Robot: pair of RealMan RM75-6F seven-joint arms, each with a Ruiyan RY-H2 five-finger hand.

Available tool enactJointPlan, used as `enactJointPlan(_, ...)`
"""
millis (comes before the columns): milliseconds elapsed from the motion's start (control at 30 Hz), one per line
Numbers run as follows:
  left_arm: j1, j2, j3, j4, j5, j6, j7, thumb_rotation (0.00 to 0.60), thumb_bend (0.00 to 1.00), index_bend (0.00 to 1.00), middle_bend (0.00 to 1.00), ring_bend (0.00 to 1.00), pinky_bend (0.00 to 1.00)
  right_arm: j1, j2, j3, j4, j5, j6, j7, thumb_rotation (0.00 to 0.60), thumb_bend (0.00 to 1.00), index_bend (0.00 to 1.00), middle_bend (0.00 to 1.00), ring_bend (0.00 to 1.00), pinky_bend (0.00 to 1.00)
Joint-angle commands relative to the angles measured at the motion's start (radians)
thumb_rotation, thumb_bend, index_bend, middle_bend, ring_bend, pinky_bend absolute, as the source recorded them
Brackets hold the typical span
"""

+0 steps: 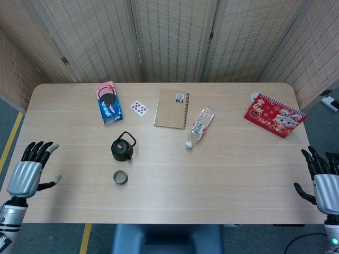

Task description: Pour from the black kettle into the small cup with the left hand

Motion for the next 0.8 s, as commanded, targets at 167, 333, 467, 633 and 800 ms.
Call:
enactJointPlan(167, -0.149, 0.016, -0.031, 0.032, 0.019, -0.176, -0.085, 0.6, 0.25, 0.18, 0.16, 0.1, 0.0, 0.0, 0.012, -0.004, -0.013, -0.009, 0.0, -0.005, 0.6, 0.29, 0.01, 0.07, 0.17, 0.0)
enactJointPlan(333, -0.248, -0.002, -0.048, 0.066, 0.001, -0.3, -0.103, 0.6, 0.25, 0.18, 0.17, 0.1, 0.0, -0.002, 0.022, -0.008, -0.025, -0.02, 0.005, -0.008, 0.6, 0.29, 0.02, 0.07, 0.17, 0.0)
enactJointPlan(467, -0.31, -0.019, -0.061, 0.076, -0.034, -0.38, -0.079, 0.6, 0.25, 0.19, 0.17, 0.1, 0.0, -0.005, 0.026, -0.01, -0.03, -0.024, 0.009, -0.009, 0.6, 0.29, 0.02, 0.07, 0.17, 0.0)
enactJointPlan(633, -0.378, -0.05, -0.078, 0.11, -0.076, -0.456, -0.081, 0.6, 0.24, 0.21, 0.19, 0.1, 0.0, -0.009, 0.032, -0.014, -0.035, -0.03, 0.014, -0.01, 0.6, 0.29, 0.02, 0.07, 0.17, 0.0)
enactJointPlan(800, -0.447, -0.08, -0.096, 0.153, -0.135, -0.544, -0.081, 0.6, 0.23, 0.23, 0.19, 0.1, 0.0, -0.011, 0.036, -0.015, -0.036, -0.034, 0.017, -0.006, 0.6, 0.29, 0.02, 0.07, 0.18, 0.0)
